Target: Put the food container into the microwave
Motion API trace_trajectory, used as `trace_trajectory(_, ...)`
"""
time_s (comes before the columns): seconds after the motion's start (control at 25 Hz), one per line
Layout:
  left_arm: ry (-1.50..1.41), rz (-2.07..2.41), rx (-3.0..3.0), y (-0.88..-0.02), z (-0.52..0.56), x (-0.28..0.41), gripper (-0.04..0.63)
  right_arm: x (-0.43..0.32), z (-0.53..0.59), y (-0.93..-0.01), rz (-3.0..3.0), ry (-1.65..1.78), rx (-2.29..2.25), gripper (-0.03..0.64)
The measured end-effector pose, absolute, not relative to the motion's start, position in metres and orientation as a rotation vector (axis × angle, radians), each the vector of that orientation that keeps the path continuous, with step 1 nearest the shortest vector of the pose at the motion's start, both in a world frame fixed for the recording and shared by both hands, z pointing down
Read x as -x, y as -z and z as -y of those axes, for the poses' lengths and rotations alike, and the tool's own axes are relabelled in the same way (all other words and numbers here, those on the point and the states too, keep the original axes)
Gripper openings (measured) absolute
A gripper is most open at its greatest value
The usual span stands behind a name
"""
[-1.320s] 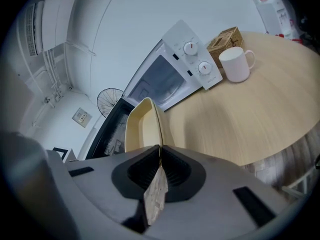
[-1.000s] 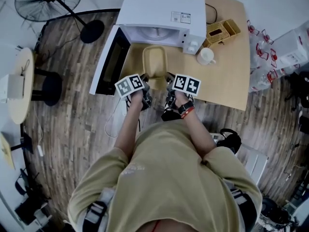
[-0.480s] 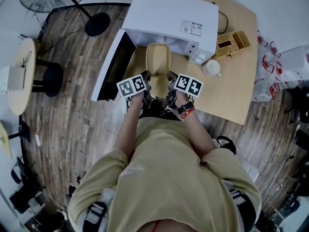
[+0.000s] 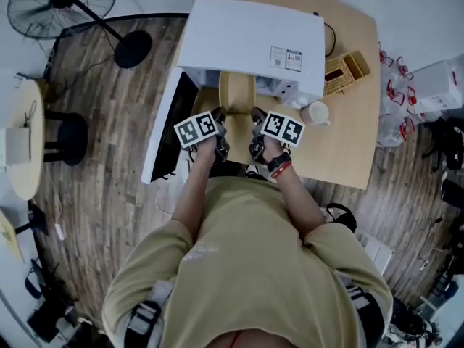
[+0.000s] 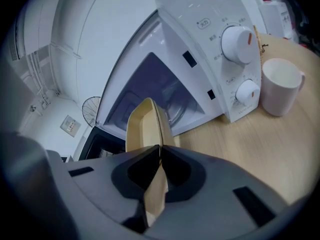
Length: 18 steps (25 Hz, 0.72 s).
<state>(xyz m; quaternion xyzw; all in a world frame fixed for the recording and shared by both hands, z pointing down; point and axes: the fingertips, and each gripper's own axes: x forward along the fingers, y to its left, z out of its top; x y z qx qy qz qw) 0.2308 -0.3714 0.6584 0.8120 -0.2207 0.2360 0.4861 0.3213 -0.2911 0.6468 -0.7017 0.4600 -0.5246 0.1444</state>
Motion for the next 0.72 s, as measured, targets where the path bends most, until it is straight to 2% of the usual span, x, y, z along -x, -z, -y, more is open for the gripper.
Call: trace_trajectory(0.72,-0.612,0.485,-2.022,-0.664,0.431,-0.289,0.052,-0.368,0.348,-0.646,-1.329,1.412,2.24,0.038)
